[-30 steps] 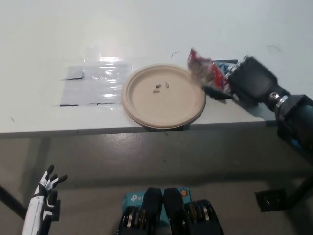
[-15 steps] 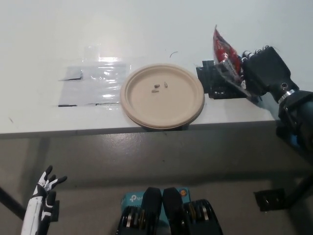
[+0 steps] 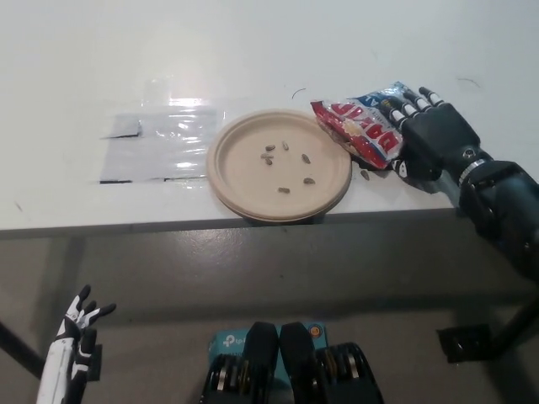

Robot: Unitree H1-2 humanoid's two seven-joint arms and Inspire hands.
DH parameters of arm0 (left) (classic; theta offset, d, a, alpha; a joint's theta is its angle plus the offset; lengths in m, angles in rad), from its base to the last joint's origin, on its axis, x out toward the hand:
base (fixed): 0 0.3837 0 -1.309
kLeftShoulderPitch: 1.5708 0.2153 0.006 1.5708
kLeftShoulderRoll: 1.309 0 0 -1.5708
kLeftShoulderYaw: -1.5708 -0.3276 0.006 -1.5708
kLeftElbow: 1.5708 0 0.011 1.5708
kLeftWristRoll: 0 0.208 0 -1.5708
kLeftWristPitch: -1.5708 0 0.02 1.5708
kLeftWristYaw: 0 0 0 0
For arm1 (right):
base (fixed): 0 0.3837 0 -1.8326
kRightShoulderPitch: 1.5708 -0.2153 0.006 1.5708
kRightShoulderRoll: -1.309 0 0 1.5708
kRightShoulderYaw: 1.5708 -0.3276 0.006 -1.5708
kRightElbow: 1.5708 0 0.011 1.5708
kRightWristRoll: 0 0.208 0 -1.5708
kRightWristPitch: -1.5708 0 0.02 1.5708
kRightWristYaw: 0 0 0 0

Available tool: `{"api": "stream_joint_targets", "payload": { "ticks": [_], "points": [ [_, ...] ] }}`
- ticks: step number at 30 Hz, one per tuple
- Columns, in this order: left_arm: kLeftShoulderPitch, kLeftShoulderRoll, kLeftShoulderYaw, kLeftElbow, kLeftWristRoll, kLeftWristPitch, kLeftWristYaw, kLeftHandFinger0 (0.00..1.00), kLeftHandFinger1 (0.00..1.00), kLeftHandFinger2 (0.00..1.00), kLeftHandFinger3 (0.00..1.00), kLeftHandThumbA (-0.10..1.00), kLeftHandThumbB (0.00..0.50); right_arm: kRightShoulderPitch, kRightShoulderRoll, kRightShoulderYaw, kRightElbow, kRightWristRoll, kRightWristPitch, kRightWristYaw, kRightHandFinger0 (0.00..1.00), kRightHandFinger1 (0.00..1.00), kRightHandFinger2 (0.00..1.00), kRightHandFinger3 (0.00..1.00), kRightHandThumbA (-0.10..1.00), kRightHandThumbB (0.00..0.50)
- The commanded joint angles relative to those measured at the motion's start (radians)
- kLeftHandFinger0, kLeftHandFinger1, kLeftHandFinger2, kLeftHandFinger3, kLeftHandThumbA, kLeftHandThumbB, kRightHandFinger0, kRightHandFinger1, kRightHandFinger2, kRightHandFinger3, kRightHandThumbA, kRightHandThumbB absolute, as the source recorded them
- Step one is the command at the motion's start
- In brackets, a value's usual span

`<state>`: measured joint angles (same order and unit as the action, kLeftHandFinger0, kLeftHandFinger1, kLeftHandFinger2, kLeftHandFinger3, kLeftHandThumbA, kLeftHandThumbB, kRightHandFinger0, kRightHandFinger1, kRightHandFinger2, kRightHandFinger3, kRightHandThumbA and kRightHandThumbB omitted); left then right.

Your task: The robot picks up a small bag of sunflower seeds on the right hand side and take it to the empty plate on the left hand side then pours some sunflower seeds on to the plate.

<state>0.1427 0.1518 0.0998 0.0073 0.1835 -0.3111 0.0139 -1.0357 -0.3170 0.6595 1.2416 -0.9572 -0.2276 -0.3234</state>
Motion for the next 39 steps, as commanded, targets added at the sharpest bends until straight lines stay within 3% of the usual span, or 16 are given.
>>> {"api": "stream_joint_targets", "payload": {
  "ticks": [1, 7, 9, 12, 13, 17, 19, 25, 31, 32, 33, 34, 35, 36, 37, 39],
  "points": [
    [0.002, 0.007, 0.006, -0.023, 0.000, -0.036, 0.022, 1.00, 0.99, 0.79, 1.00, 1.00, 0.000, -0.044, -0.024, -0.064, -0.102, 0.124, 0.016, 0.253, 1.00, 1.00, 1.00, 1.00, 0.72, 0.500],
    [-0.001, 0.009, 0.007, -0.017, 0.000, -0.047, 0.023, 1.00, 0.99, 0.78, 1.00, 1.00, 0.000, -0.014, -0.080, -0.173, -0.321, 0.289, 0.019, 0.503, 1.00, 1.00, 1.00, 1.00, 0.74, 0.500],
    [0.000, 0.007, 0.006, -0.024, 0.006, -0.037, 0.024, 1.00, 0.99, 0.78, 1.00, 1.00, 0.000, 0.019, -0.107, -0.229, -0.471, 0.391, 0.063, 0.605, 1.00, 1.00, 1.00, 1.00, 0.65, 0.500],
    [-0.005, 0.007, 0.007, -0.025, 0.003, -0.030, 0.024, 1.00, 0.99, 0.79, 1.00, 1.00, 0.000, 0.049, -0.147, -0.273, -0.655, 0.480, 0.119, 0.701, 1.00, 1.00, 1.00, 1.00, 0.70, 0.500],
    [-0.004, 0.007, 0.008, -0.025, 0.001, -0.032, 0.024, 1.00, 0.99, 0.78, 1.00, 1.00, 0.000, 0.074, -0.173, -0.310, -0.764, 0.578, 0.102, 0.724, 1.00, 1.00, 1.00, 1.00, 0.72, 0.500],
    [-0.005, 0.007, 0.008, -0.021, 0.001, -0.031, 0.024, 1.00, 0.99, 0.78, 1.00, 1.00, 0.000, 0.130, -0.251, -0.388, -1.051, 0.763, 0.229, 0.830, 1.00, 1.00, 1.00, 1.00, 0.81, 0.500],
    [-0.004, 0.007, 0.009, -0.030, -0.003, -0.022, 0.022, 1.00, 0.99, 0.78, 1.00, 1.00, 0.000, 0.169, -0.288, -0.447, -1.223, 0.893, 0.349, 0.873, 1.00, 1.00, 1.00, 1.00, 0.73, 0.500],
    [-0.014, 0.016, 0.012, -0.013, 0.000, -0.052, 0.025, 1.00, 0.96, 0.78, 1.00, 1.00, 0.000, 0.271, -0.363, -0.534, -1.435, 1.070, 0.431, 0.885, 1.00, 1.00, 1.00, 1.00, 0.73, 0.500],
    [-0.022, 0.017, 0.007, -0.008, 0.006, -0.061, 0.026, 1.00, 0.95, 0.78, 1.00, 1.00, 0.000, 0.347, -0.393, -0.582, -1.505, 1.177, 0.451, 0.893, 1.00, 1.00, 1.00, 1.00, 0.61, 0.500],
    [-0.025, 0.018, 0.006, -0.005, 0.005, -0.065, 0.024, 1.00, 0.95, 0.78, 1.00, 1.00, 0.000, 0.373, -0.385, -0.613, -1.511, 1.233, 0.436, 0.874, 1.00, 1.00, 1.00, 1.00, 0.66, 0.500],
    [-0.030, 0.020, 0.006, -0.003, 0.004, -0.065, 0.023, 1.00, 0.95, 0.78, 1.00, 1.00, 0.000, 0.389, -0.379, -0.637, -1.519, 1.250, 0.416, 0.846, 1.00, 1.00, 1.00, 1.00, 0.87, 0.500],
    [-0.042, 0.021, 0.007, -0.001, 0.001, -0.061, 0.022, 1.00, 0.95, 0.78, 1.00, 1.00, 0.000, 0.410, -0.369, -0.673, -1.547, 1.248, 0.402, 0.792, 1.00, 1.00, 1.00, 1.00, 1.00, 0.496],
    [-0.049, 0.021, 0.007, 0.000, -0.002, -0.058, 0.021, 1.00, 0.95, 0.79, 1.00, 1.00, 0.000, 0.422, -0.357, -0.696, -1.574, 1.249, 0.411, 0.758, 1.00, 1.00, 1.00, 1.00, 1.00, 0.499],
    [-0.076, 0.020, 0.006, 0.005, 0.002, -0.052, 0.024, 1.00, 0.95, 0.79, 1.00, 1.00, 0.000, 0.442, -0.329, -0.732, -1.623, 1.242, 0.360, 0.673, 1.00, 1.00, 1.00, 1.00, 1.00, 0.375],
    [-0.088, 0.018, 0.005, 0.007, 0.004, -0.049, 0.025, 1.00, 0.95, 0.79, 1.00, 1.00, 0.000, 0.463, -0.306, -0.753, -1.663, 1.237, 0.323, 0.616, 1.00, 1.00, 1.00, 1.00, 1.00, 0.350],
    [-0.118, 0.006, -0.008, 0.013, 0.014, -0.039, 0.025, 1.00, 0.95, 0.80, 1.00, 1.00, 0.029, 0.544, -0.231, -0.773, -1.818, 1.102, 0.254, 0.471, 1.00, 1.00, 1.00, 1.00, 1.00, 0.391]
  ]
}}
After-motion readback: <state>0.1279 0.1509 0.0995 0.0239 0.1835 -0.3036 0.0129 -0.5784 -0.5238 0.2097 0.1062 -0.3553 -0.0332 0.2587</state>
